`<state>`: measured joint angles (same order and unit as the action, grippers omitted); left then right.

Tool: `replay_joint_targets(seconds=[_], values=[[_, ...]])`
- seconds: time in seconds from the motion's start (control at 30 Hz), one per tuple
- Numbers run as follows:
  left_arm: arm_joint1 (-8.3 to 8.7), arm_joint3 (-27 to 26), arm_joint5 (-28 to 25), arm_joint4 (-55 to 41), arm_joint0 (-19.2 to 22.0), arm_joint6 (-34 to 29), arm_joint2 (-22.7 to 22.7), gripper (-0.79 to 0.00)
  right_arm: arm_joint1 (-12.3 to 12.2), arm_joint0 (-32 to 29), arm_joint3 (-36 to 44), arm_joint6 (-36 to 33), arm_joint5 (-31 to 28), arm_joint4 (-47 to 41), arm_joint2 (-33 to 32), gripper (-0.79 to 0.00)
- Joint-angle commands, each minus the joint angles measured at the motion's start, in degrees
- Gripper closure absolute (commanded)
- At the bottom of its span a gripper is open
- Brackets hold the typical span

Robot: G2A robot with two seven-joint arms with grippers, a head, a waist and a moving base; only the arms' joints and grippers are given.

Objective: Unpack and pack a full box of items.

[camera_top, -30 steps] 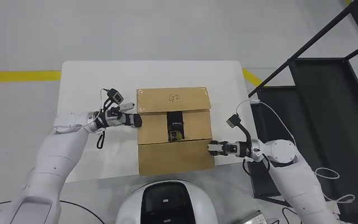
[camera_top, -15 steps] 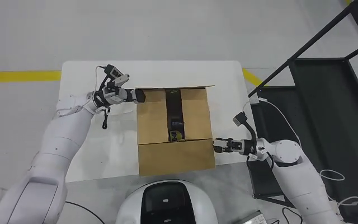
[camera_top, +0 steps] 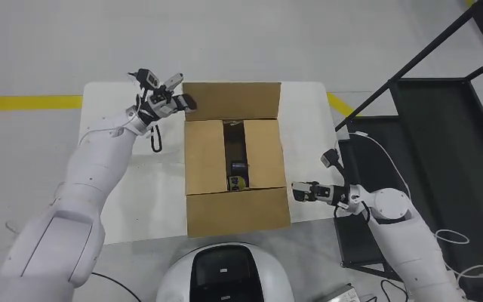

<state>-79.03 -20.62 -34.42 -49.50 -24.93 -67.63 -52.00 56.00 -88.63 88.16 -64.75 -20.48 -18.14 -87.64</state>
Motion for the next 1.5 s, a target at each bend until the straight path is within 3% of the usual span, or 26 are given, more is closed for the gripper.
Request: replay_joint_targets(seconds=[0.0, 0.17, 0.37, 1.47], values=[[-0.59, 1.85, -1.44, 1.45, 0.68, 2.74, 0.44, -0.785, -0.03, 0.25, -0.27, 0.48, 0.17, 0.3, 0.08, -0.785], [-1.58, 5.42, -3.84, 7.93, 2.55, 9.79, 2.28, -0.785, -0.07, 0.69, -0.64, 1.45, 0.56, 0.76, 0.49, -0.785], [-2.43, 7.53, -2.36, 14.87, 3.98, 15.39, 4.35, -0.785, -0.13, 0.7, -1.07, 2.62, 0.87, 1.08, 0.78, -0.785], [-2.32, 8.1, -4.83, 19.57, 4.88, 17.49, 5.75, -0.785, -0.15, 0.51, -0.94, 2.61, 1.29, -0.31, 0.61, -0.785]])
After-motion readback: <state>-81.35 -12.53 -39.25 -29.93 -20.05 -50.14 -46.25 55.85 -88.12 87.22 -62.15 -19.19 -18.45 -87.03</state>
